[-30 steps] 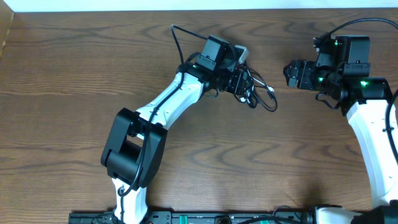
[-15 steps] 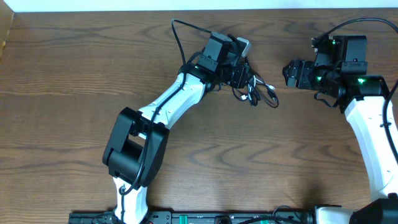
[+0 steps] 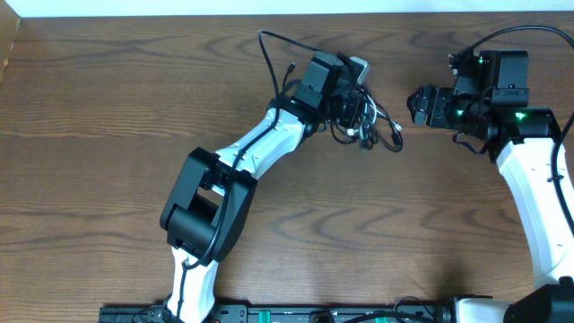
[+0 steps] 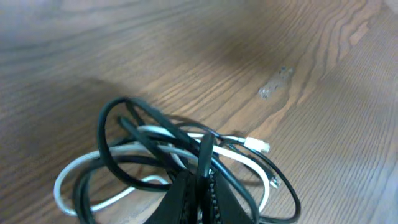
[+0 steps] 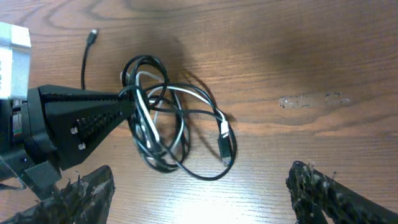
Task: Untangle cables
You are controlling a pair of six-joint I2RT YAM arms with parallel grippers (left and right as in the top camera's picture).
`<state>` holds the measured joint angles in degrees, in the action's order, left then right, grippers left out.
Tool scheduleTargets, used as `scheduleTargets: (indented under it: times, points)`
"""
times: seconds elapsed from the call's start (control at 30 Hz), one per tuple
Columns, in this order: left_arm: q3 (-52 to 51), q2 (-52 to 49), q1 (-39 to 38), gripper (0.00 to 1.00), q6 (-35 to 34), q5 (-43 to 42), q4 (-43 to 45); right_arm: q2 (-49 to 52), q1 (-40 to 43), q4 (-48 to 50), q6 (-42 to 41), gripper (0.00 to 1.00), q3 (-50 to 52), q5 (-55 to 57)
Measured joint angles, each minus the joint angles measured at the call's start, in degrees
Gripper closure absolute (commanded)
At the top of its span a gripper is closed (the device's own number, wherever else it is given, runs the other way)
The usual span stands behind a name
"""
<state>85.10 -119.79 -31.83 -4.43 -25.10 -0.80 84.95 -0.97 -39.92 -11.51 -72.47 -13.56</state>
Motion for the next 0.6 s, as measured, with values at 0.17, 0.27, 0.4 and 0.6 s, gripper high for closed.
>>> scheduleTargets:
  times: [0.17, 0.27, 0.4, 0.6]
  points:
    - [0.0, 0.0, 0.74, 0.93, -0.87, -0.63, 0.48, 0.0, 0.0, 0.7, 0.0, 0.16, 0.0, -0.61]
    - [0.0, 0.44, 2.43, 0.93, -4.52, -2.97, -0.76, 0.0, 0.0, 1.9, 0.0, 0.16, 0.0, -2.95]
    - [-0.04, 3.91, 6.45, 0.93, -13.2, -8.22, -5.46, 0.0, -0.15, 3.43, 0.0, 0.17, 0.02, -7.02]
    - [-0.04, 12.37, 11.54, 0.93, -22.32, -19.58, -11.37, 0.0, -2.99, 5.46, 0.98, 0.18, 0.02, -11.47]
